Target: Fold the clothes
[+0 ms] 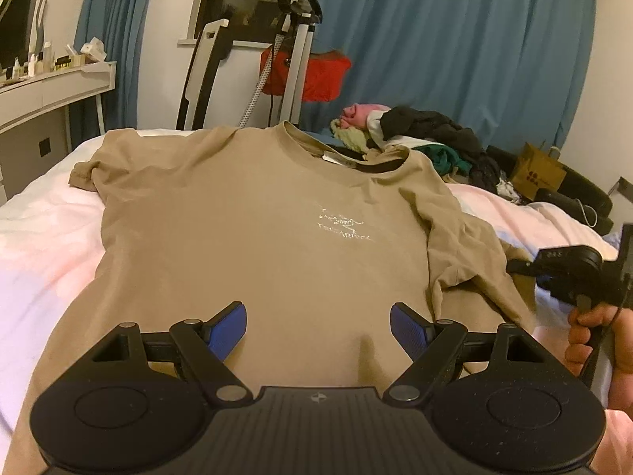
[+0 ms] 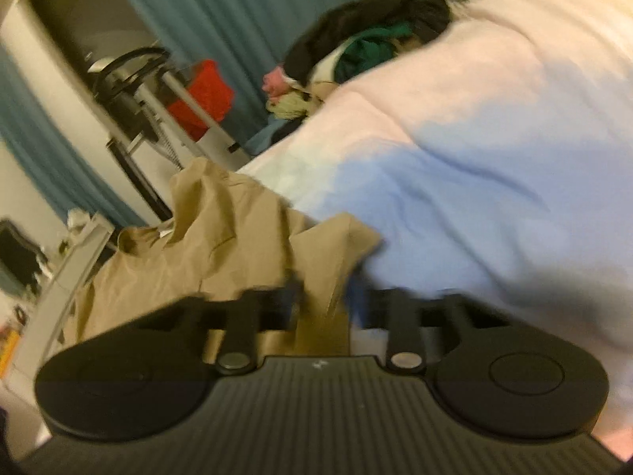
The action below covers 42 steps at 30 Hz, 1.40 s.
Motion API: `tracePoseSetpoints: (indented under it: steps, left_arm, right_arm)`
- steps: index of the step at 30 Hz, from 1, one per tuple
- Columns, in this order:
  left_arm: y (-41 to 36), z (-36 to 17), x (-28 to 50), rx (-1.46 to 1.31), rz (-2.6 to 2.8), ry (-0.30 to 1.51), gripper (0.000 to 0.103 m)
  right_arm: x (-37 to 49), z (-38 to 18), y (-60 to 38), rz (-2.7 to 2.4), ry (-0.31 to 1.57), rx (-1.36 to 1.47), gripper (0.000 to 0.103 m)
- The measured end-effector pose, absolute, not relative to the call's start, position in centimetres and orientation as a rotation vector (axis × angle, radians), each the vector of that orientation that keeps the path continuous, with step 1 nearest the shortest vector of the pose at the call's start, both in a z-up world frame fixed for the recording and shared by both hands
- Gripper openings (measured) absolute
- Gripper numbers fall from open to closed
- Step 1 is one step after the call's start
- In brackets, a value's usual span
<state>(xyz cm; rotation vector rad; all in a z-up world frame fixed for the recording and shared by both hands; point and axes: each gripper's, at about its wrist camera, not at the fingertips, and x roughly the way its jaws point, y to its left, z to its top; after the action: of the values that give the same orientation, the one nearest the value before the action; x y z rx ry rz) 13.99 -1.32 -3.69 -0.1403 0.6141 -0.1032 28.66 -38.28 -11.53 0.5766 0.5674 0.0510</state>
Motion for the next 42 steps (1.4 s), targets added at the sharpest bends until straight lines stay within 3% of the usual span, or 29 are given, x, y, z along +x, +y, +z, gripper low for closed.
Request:
tracePoseSetpoints:
  steps: [2,13,22,23,25,27,30,36,42]
  left_arm:
    - [-1.3,-3.7,13.8,-0.127,-0.105,0.603,0.082]
    - [-0.4,-4.3,14.3,-0.135,-0.145,0.585,0.082]
    - [-0.1,-6.7,16.5,-0.136,-0.160,0.625,0.082]
    - [0.0,-6.8,16.8,-0.141,-0.158,0.627,0.082]
    - [0.2,-7.1,17.3,-0.158,-0.155,0.639,0.082]
    - [0.4,-7.3,17.7,-0.173,-0.151,0.648,0.082]
    - [0.2,-7.0,17.4,-0.162,-0.150,0.645,0.082]
    - [0.7,-6.3,16.3,-0.161,-0.138,0.679,0.082]
    - [1.7,-4.6,13.6,-0.192,-0.216,0.725,0.081]
  right_arm:
    - [28.8,-10.6,-37.4,0.029,0.540,0.493,0.008]
    - [35.7,-1.5,-38.8,-0.254,0.417,0.005,0.007]
    - [42.9,-6.4,-39.0,-0.287,0.555,-0.113,0.009]
    - [42.6,-6.7,-39.0,-0.263,0.551,-0.093,0.011]
    - [41.7,-6.6,-38.7,-0.216,0.558,-0.036,0.026]
    - [39.5,-5.8,-38.0,-0.156,0.530,-0.006,0.053]
    - [34.8,-3.9,-36.5,-0.085,0.471,0.014,0.065]
    - [21.7,-0.2,-33.8,-0.006,0.435,0.219,0.067]
    - [10.9,2.7,-30.7,0.003,0.445,0.249,0.067]
